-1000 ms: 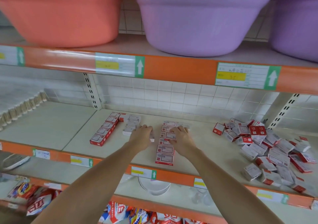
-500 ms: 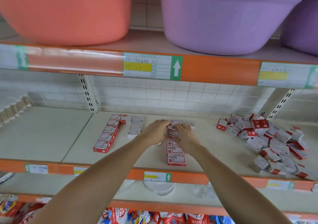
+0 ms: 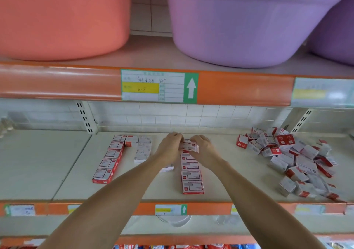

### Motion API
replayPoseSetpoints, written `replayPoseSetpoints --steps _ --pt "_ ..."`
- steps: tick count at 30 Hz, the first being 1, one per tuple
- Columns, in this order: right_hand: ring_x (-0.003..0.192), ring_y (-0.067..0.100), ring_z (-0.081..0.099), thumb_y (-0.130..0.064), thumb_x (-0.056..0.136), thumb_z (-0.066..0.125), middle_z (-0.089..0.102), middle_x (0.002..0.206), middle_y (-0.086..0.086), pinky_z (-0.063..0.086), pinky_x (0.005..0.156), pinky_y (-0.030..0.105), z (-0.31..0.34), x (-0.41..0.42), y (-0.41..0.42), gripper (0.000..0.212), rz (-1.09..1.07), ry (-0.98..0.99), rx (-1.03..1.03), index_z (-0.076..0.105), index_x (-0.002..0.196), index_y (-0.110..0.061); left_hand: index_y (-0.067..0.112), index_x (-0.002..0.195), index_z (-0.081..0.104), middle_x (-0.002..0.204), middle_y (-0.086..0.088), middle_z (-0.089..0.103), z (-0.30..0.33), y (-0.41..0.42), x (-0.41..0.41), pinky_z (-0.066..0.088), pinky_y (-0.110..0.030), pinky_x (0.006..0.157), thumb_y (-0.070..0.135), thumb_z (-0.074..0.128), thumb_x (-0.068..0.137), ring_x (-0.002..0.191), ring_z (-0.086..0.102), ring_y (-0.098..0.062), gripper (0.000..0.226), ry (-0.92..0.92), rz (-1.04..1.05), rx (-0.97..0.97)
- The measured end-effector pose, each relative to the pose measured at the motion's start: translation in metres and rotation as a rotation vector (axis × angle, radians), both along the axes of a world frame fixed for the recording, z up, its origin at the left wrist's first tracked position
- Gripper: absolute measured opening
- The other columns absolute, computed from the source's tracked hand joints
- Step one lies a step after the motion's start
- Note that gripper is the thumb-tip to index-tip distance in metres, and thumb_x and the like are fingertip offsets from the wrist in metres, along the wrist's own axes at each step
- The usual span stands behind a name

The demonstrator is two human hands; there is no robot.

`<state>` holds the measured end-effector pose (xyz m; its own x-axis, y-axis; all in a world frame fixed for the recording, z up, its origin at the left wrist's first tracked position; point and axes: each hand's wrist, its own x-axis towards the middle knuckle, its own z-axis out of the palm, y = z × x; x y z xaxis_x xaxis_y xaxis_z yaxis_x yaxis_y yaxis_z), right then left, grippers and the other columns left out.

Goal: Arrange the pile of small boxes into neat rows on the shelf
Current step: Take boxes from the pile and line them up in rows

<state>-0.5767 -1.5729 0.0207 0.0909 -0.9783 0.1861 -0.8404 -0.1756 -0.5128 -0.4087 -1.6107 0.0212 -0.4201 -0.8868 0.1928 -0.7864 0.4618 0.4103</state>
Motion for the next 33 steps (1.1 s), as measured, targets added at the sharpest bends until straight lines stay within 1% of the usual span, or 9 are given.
replayPoseSetpoints --steps 2,5,12,16,20,25,28,31,33 --pt "0.117 0.024 0.050 -0.014 0.085 0.071 0.057 0.122 0.004 0.043 0.096 0.034 0.000 -0.009 -0.007 0.040 -0.008 0.031 0.010 0.059 0.123 -0.011 0.014 0.111 0.059 0.113 -0.002 0.058 -0.003 -0.007 -0.004 0.051 -0.037 0.089 0.016 0.066 0.089 0.102 0.056 -0.021 0.024 -0.006 0.032 0.000" --pt "0.118 0.024 0.050 -0.013 0.087 0.067 0.058 0.122 0.006 0.043 0.096 0.032 -0.003 -0.021 -0.017 0.036 -0.015 0.043 0.022 0.059 0.122 -0.009 0.014 0.112 0.057 0.112 -0.001 0.057 -0.007 -0.017 -0.009 0.052 -0.038 0.088 0.020 0.068 0.089 0.100 0.055 -0.020 0.026 -0.009 0.088 0.019" --pt "0.121 0.020 0.044 -0.015 0.091 0.063 0.055 0.124 0.003 0.041 0.096 0.032 -0.012 -0.033 -0.037 0.028 -0.039 0.045 0.052 0.059 0.119 -0.013 0.012 0.114 0.056 0.113 -0.002 0.055 -0.015 -0.027 -0.022 0.051 -0.038 0.090 0.020 0.068 0.090 0.103 0.055 -0.021 0.029 -0.011 0.144 0.091" --pt "0.117 0.022 0.046 -0.015 0.090 0.064 0.056 0.117 0.002 0.044 0.093 0.034 -0.019 -0.036 -0.044 0.024 -0.021 0.031 0.048 0.062 0.114 -0.013 0.013 0.114 0.058 0.113 -0.002 0.057 -0.017 -0.031 -0.026 0.050 -0.039 0.089 0.018 0.067 0.090 0.104 0.056 -0.022 0.026 -0.024 0.142 0.096" --pt "0.115 0.025 0.048 -0.016 0.087 0.068 0.057 0.116 0.004 0.044 0.094 0.038 -0.021 -0.035 -0.049 0.028 0.006 0.030 0.052 0.063 0.114 -0.012 0.014 0.118 0.060 0.117 -0.002 0.061 -0.015 -0.034 -0.025 0.050 -0.038 0.088 0.013 0.063 0.091 0.105 0.059 -0.024 0.027 -0.032 0.143 0.081" --pt "0.121 0.023 0.045 -0.022 0.088 0.065 0.056 0.130 -0.001 0.038 0.102 0.037 -0.021 -0.028 -0.052 0.041 0.037 0.073 0.037 0.058 0.128 -0.017 0.014 0.125 0.058 0.123 -0.001 0.060 -0.009 -0.033 -0.022 0.052 -0.041 0.089 0.014 0.061 0.092 0.108 0.060 -0.023 0.034 -0.038 0.149 0.102" --pt "0.125 0.023 0.043 -0.024 0.091 0.060 0.058 0.131 -0.002 0.032 0.104 0.036 -0.021 -0.024 -0.056 0.038 0.045 0.168 0.057 0.057 0.129 -0.022 0.014 0.126 0.057 0.125 -0.002 0.059 -0.006 -0.031 -0.017 0.052 -0.040 0.088 0.020 0.059 0.092 0.108 0.060 -0.022 0.035 -0.035 0.153 0.104" --pt "0.126 0.022 0.042 -0.023 0.094 0.058 0.058 0.131 -0.003 0.029 0.104 0.035 -0.021 -0.021 -0.057 0.035 0.024 0.189 0.065 0.056 0.129 -0.024 0.014 0.126 0.056 0.124 -0.002 0.059 -0.005 -0.029 -0.010 0.053 -0.039 0.087 0.028 0.059 0.091 0.107 0.060 -0.020 0.039 -0.040 0.144 0.110" --pt "0.126 0.022 0.043 -0.022 0.094 0.058 0.058 0.131 -0.003 0.029 0.104 0.035 -0.021 -0.021 -0.057 0.034 0.015 0.194 0.070 0.055 0.129 -0.024 0.014 0.129 0.054 0.127 -0.002 0.059 -0.003 -0.029 -0.006 0.052 -0.039 0.090 0.031 0.061 0.090 0.111 0.059 -0.020 0.044 -0.036 0.135 0.121"
